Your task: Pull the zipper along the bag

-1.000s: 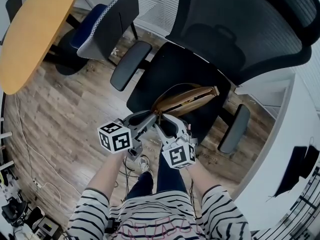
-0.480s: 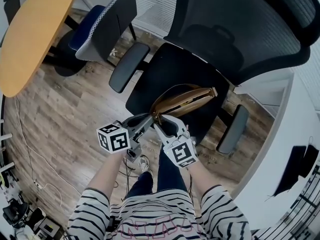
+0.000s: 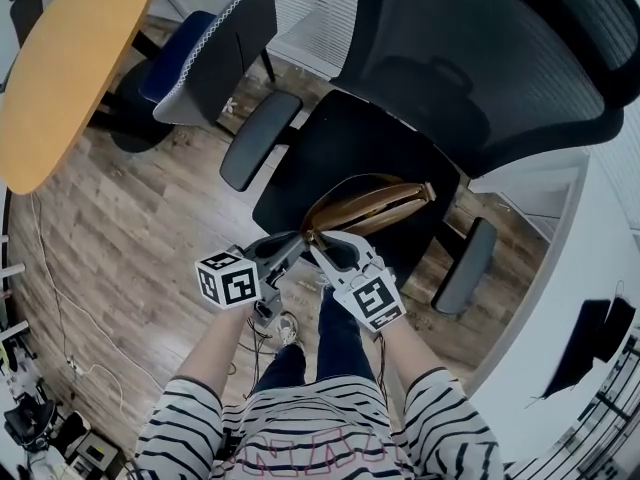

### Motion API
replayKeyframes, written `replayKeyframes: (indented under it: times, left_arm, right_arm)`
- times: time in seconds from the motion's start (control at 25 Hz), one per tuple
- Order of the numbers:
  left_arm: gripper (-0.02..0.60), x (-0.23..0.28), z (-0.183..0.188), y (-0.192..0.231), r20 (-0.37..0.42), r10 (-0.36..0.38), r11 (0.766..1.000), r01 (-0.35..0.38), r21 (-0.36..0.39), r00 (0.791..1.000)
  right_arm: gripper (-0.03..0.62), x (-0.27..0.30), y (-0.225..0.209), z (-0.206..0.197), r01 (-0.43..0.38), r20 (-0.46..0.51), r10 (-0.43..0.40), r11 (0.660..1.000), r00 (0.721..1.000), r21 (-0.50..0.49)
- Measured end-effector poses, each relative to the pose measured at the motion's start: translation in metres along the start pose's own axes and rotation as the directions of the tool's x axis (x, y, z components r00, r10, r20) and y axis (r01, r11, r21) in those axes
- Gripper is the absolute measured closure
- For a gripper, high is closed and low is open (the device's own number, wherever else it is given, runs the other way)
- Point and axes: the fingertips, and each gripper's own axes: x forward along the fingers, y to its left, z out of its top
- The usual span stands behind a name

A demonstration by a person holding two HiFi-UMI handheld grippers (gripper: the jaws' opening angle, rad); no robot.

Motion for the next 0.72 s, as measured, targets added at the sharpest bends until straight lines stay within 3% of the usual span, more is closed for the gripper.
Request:
replayKeyframes:
  times: [0.12,0.28,0.48,0.72]
  left_arm:
    - [0.531,0.001,0.001,0.001,0.004,0.001,1.000,-0.001,-0.010,1.000]
    - [0.532,0.001,0.000,0.003,0.000,0.011,1.000,-0.011,-0.018,1.000]
    - [0.534,0.001,0.003,0.004,0.008,0.022,0.999,-0.022,-0.026,1.000]
    - [0.535,0.002,0.007,-0.001,0.010,0.094,0.993,-0.095,0.069,0.995]
  right_arm:
    - [0.517,0.000,-0.003,0.001,-0.029,0.000,0.029,0.999,1.000,0.033]
    - [0.548,-0.003,-0.011,0.001,-0.058,0.019,0.056,0.986,0.998,0.155]
    - [0.557,-0.005,-0.018,0.004,-0.048,0.022,0.043,0.962,0.999,0.269]
    - [0.557,-0.007,-0.029,-0.002,0.032,-0.022,-0.025,0.910,0.999,0.414]
